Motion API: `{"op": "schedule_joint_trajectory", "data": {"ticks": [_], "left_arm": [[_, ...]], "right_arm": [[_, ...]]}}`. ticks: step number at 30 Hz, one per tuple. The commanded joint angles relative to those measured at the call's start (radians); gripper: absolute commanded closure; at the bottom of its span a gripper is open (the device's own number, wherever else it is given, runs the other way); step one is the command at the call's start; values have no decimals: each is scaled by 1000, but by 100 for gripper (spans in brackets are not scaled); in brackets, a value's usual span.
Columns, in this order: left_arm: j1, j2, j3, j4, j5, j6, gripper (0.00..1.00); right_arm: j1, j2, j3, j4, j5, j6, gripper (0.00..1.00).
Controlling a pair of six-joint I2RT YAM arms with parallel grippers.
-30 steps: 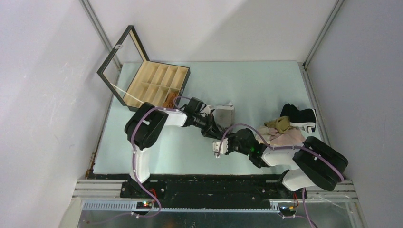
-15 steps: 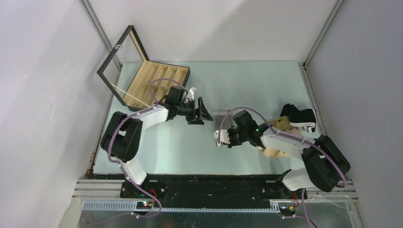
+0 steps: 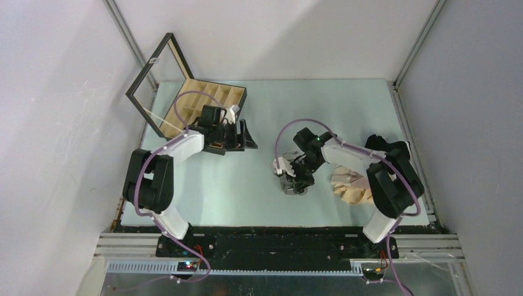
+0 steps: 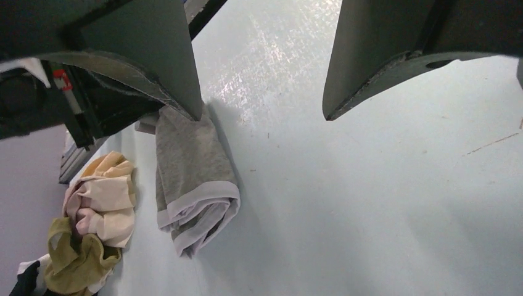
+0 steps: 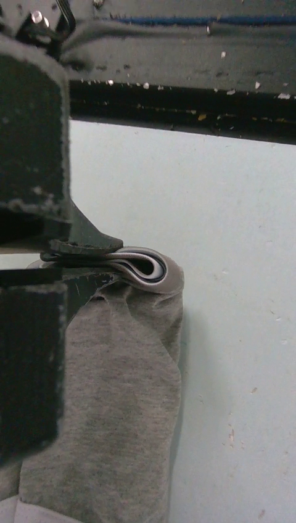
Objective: Roll the underwear
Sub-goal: Roll the underwear to the center of the board.
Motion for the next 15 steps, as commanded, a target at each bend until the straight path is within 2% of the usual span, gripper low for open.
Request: {"op": "schedule_joint_trajectory", "data": {"ticks": [1, 5, 6, 10, 15], "left_arm": [[-7, -113, -54, 124, 10, 129, 24], [-63, -250, -236, 404, 44, 253, 24], [-82, -272, -271, 430, 62, 270, 24], [-253, -264, -328, 536, 126, 374, 25], [-397, -184, -431, 859, 98, 375, 24]], "right_arm": [[-57, 115, 150, -253, -105, -28, 100], [-125, 272, 294, -399, -127, -36, 100], [-136, 324, 344, -425, -138, -40, 100], [-206, 439, 454, -524, -190, -40, 100], [-226, 466, 478, -529, -206, -29, 99]]}}
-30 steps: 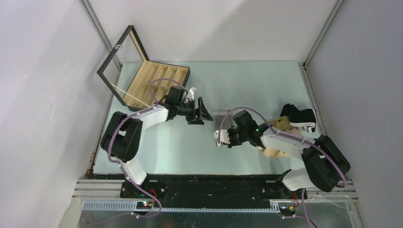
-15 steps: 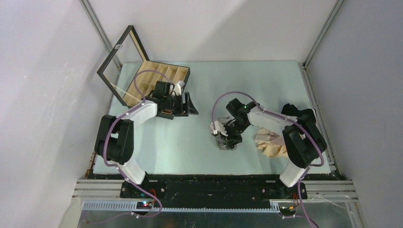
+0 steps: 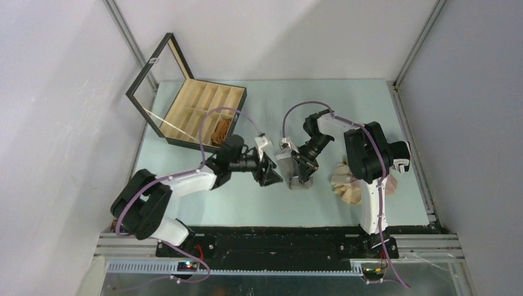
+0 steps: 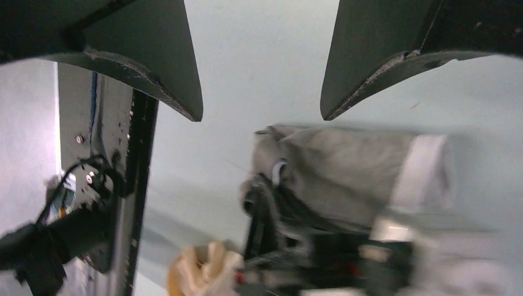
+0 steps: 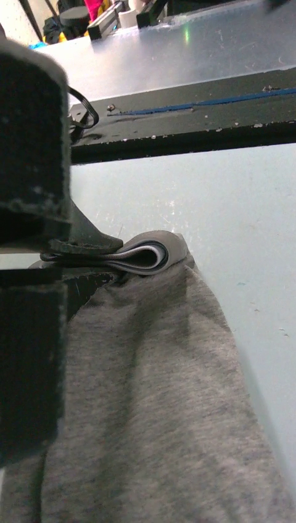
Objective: Roll the underwear
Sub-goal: Roll the underwear to the center of the board.
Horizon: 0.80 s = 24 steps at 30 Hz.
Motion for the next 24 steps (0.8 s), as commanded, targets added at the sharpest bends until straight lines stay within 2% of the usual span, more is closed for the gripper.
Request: {"op": "schedule_joint_trajectory", "data": {"ticks": [1, 3, 9, 13, 19, 24], "left_arm": [[-103, 93, -76, 349, 4, 31, 24], [-136, 146, -92, 496, -26, -15, 24], [-204, 260, -76, 651, -98, -74, 28], [-210, 321, -53, 688, -102, -111, 32], [-210, 349, -58, 667, -67, -85, 42], [-209, 378, -82, 700, -58, -106, 43]], "right_arm": [[-8, -3, 34, -69, -41, -11, 99], [-4, -12, 22, -60, -47, -5, 99], [20, -43, -19, -49, -64, 10, 99], [37, -60, -39, -36, -72, 21, 99], [45, -65, -43, -18, -64, 39, 99], [39, -70, -40, -1, -62, 58, 99]]}}
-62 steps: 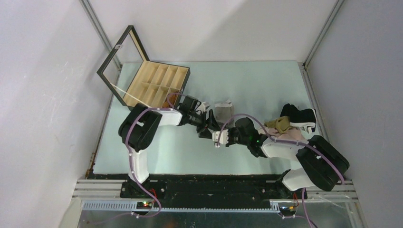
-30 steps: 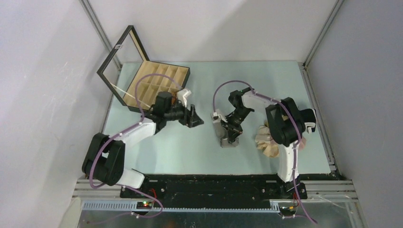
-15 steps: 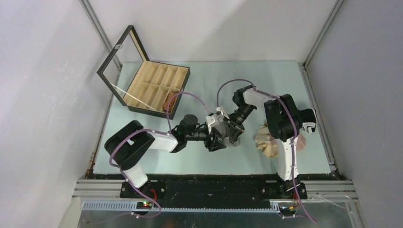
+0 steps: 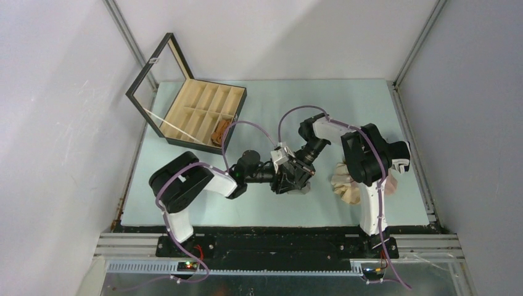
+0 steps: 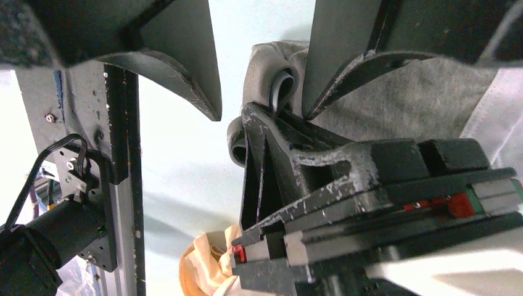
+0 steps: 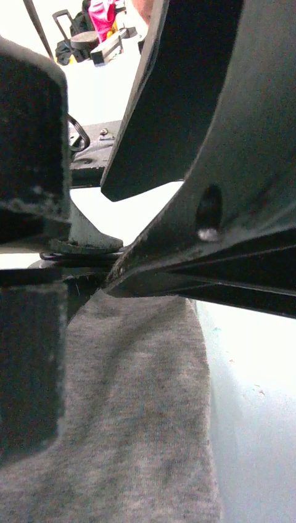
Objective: Roll the underwear
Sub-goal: Roll the underwear to the center of the board.
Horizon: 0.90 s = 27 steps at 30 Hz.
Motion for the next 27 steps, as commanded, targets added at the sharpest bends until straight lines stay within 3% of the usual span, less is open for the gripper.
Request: {"op": "schedule_joint_trajectory", "data": {"ticks": [1, 8, 15, 20, 22, 24, 27], "left_arm": [[-2, 30, -10, 84, 3, -15, 43], [1, 73, -9, 110, 11, -16, 44], [26, 121, 5, 102, 54, -39, 63], [40, 117, 2, 107, 78, -63, 86], [44, 110, -10, 109, 85, -73, 91], [51, 108, -28, 112, 98, -90, 96], [54, 103, -46, 116, 117, -98, 100]], "right_arm": [[-3, -52, 2, 12, -27, 18, 99], [-3, -43, 2, 9, -26, 22, 99], [-3, -33, 8, 8, -22, 26, 99], [-13, -36, 7, 30, -18, 45, 93], [-36, -62, -4, 82, -34, 144, 86], [-75, -170, -60, 207, -53, 313, 63], [-151, -389, -277, 597, -25, 608, 46]]}}
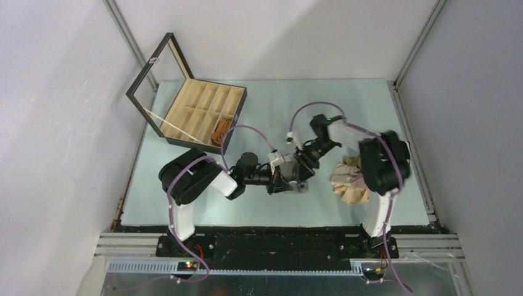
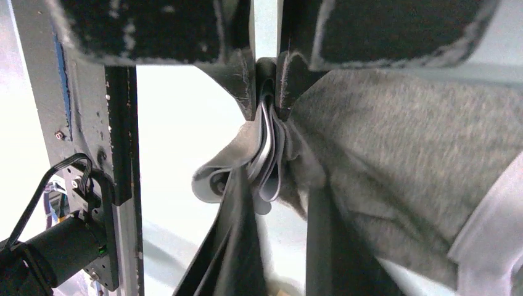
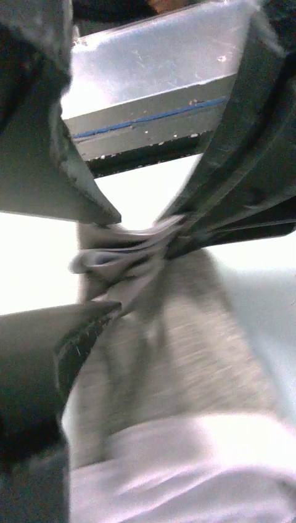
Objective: Roll the underwear
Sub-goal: Roll the underwear to the center of the board.
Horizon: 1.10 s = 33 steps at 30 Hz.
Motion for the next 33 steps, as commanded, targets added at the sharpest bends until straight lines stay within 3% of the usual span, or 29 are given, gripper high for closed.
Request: {"op": "schedule_joint_trajectory", "data": {"ticks": [1, 3, 5, 6, 8, 10, 14, 16, 22, 33], "left_arm": [[12, -12, -34, 45, 48, -27, 100], [15, -17, -35, 42, 58, -25, 100], [17, -23, -29, 33, 62, -24, 100], [17, -25, -25, 30, 64, -23, 100], [17, -20, -13, 17, 70, -30, 100], [17, -10, -3, 19, 79, -50, 100], [19, 9, 22, -10, 122, -81, 100], [29, 26, 39, -10, 155, -113, 100], [49, 57, 60, 0, 193, -155, 100], [75, 79, 79, 8, 232, -208, 100]], "right_arm": [[-115, -404, -233, 560, 14, 505, 30], [-147, -538, -378, 742, 31, 678, 4], [-148, -591, -458, 816, 71, 840, 1], [-142, -587, -475, 818, 19, 872, 1], [-131, -535, -461, 774, -89, 885, 1], [-111, -487, -458, 717, -82, 834, 4], [-114, -472, -480, 695, 41, 786, 19], [-151, -454, -486, 682, 0, 809, 28], [-126, -461, -499, 644, -43, 781, 26], [-83, -446, -503, 604, 63, 861, 26]]}}
